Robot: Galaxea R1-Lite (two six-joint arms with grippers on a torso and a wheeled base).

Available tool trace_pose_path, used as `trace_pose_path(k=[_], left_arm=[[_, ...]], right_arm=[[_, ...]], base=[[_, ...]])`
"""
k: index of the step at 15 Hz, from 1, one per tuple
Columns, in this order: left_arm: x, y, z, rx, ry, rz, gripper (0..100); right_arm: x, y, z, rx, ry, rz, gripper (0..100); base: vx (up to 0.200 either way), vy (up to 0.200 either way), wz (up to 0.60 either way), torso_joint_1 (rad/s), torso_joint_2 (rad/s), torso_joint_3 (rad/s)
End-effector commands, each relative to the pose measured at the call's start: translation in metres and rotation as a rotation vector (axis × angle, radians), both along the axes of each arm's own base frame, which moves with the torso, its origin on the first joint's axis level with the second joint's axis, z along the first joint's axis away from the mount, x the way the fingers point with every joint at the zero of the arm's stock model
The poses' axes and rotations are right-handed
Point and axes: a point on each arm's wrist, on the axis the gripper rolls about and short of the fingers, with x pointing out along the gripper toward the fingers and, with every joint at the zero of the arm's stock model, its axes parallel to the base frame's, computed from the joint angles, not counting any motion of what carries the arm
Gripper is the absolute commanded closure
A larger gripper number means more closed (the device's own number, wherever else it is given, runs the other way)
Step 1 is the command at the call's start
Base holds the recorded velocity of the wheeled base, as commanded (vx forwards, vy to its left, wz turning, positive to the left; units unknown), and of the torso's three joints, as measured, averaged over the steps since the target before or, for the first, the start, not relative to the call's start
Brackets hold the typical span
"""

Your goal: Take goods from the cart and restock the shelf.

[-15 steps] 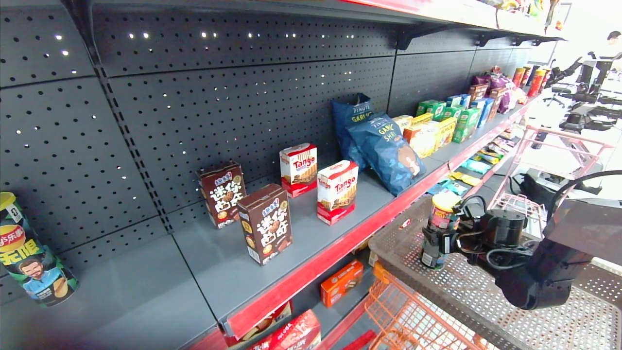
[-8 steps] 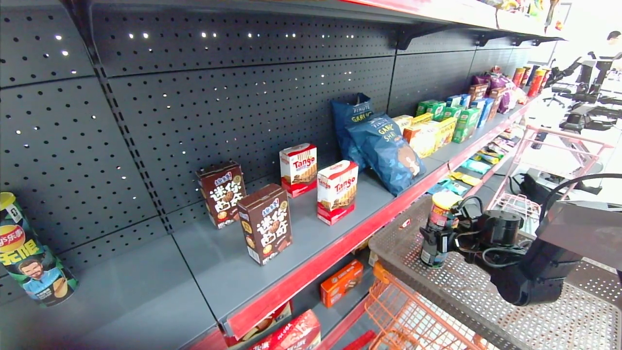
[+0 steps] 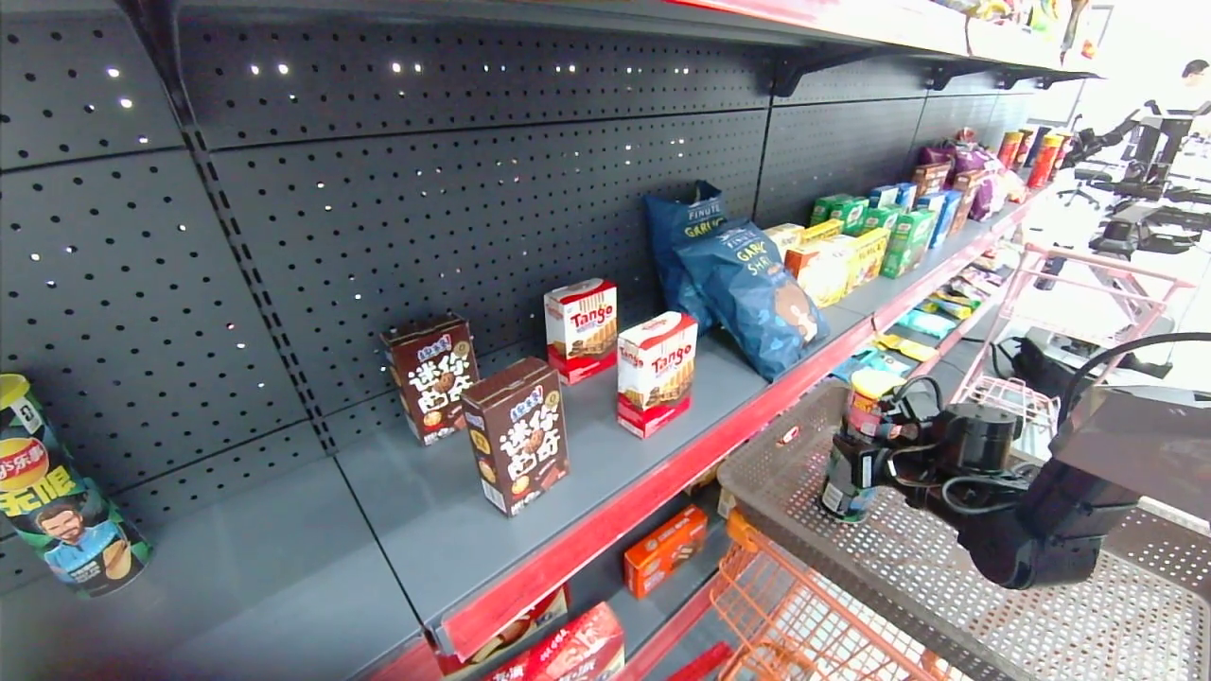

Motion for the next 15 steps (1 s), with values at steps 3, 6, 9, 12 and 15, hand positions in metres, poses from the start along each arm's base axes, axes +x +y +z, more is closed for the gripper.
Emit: trace_pose_path(k=[3,6,9,12,15], left_arm=[[0.0,0.0,0.0,0.0,0.0,0.0,0],[0.0,0.0,0.0,0.0,0.0,0.002,0],[0.0,0.0,0.0,0.0,0.0,0.002,0],[0.0,0.0,0.0,0.0,0.0,0.0,0],[0.0,0.0,0.0,0.0,0.0,0.002,0]], right_arm=[[-0.023,0.001,0.074,0.033,-0.041,-0.01,100],[-0.074,-0.004,0.145,0.106,0.001,-0.085,100],[-0.129,-0.014,0.185,0.125,0.003,-0.15,100],[-0.202,-0.023,0.204,0.145,0.031,-0.143,100],[-0.277,-0.029,0.196,0.161,0.06,-0.099,100]], base=[[0.0,0.0,0.0,0.0,0.0,0.0],[0.0,0.0,0.0,0.0,0.0,0.0],[0.0,0.0,0.0,0.0,0.0,0.0],[0.0,0.0,0.0,0.0,0.0,0.0],[0.0,0.0,0.0,0.0,0.0,0.0]])
